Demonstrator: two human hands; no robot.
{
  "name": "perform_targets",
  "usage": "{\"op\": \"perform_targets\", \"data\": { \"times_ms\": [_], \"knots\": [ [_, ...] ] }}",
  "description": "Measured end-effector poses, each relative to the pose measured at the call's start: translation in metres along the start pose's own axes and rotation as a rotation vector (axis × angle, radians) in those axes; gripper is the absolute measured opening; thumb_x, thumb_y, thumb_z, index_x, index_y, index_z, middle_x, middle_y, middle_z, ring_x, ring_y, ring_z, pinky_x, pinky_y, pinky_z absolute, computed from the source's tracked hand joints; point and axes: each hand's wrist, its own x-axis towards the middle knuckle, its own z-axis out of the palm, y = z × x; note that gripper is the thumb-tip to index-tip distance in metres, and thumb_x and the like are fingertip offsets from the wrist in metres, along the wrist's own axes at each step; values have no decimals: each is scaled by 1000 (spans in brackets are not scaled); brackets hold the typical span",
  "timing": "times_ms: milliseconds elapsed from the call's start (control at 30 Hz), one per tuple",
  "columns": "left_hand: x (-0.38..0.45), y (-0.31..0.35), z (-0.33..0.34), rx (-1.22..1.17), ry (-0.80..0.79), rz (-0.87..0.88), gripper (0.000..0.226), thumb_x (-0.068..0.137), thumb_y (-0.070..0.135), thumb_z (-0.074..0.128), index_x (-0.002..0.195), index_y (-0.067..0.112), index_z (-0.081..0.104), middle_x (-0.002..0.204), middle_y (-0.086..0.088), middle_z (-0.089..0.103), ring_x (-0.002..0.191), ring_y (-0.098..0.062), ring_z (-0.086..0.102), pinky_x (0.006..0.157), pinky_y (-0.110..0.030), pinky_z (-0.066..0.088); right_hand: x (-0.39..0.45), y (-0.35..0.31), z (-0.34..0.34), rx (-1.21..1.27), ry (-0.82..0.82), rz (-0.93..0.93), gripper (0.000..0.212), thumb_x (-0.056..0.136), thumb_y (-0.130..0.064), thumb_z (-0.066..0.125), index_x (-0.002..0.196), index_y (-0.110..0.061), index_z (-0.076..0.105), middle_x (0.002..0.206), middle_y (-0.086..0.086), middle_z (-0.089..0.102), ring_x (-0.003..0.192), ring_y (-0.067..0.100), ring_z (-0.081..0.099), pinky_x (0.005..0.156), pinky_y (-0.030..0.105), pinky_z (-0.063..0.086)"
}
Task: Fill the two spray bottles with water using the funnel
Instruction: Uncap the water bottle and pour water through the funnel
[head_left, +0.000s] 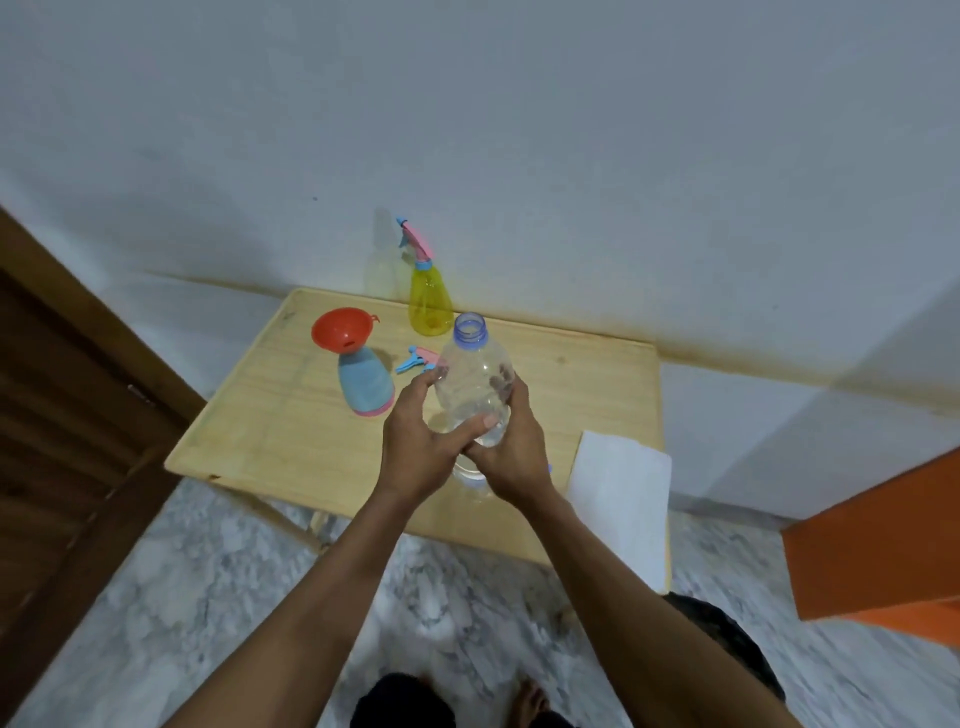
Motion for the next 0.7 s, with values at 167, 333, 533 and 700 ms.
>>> {"op": "perform_targets", "data": {
  "times_ms": [167, 333, 533, 700],
  "knots": [
    [0, 1, -9, 34, -73, -9, 96, 59, 51, 89, 142, 28, 47, 138, 10, 57, 125, -9, 52, 99, -27, 46, 4, 0, 8, 43, 32, 31, 117, 68, -37, 92, 155, -44, 14, 138, -7, 56, 113, 3, 64, 92, 37, 57],
    [15, -7, -43, -41, 171, 25, 84, 69, 52, 83, 140, 19, 50, 138, 12, 54, 127, -3, 49, 91, 0, 34, 21, -1, 20, 32, 100, -40, 122, 65, -37, 94, 156, -40, 12, 126, -4, 59, 115, -2, 59, 91, 27, 54],
    [87, -56, -96, 132, 312, 0, 85, 76, 45, 81, 144, 13, 42, 144, -6, 45, 136, -23, 42, 105, -26, 32, 43, -5, 40, -20, 199, -54, 115, 66, -38, 94, 153, -40, 18, 113, -2, 61, 104, 1, 59, 84, 15, 48],
    [140, -91, -119, 197, 77, -86, 107, 71, 51, 84, 154, 15, 28, 157, -8, 32, 142, -26, 36, 115, -43, 34, 63, -35, 39, -72, 324, -149, 119, 65, -45, 89, 156, -29, 14, 121, -29, 52, 104, 8, 63, 87, 17, 48]
  ]
}}
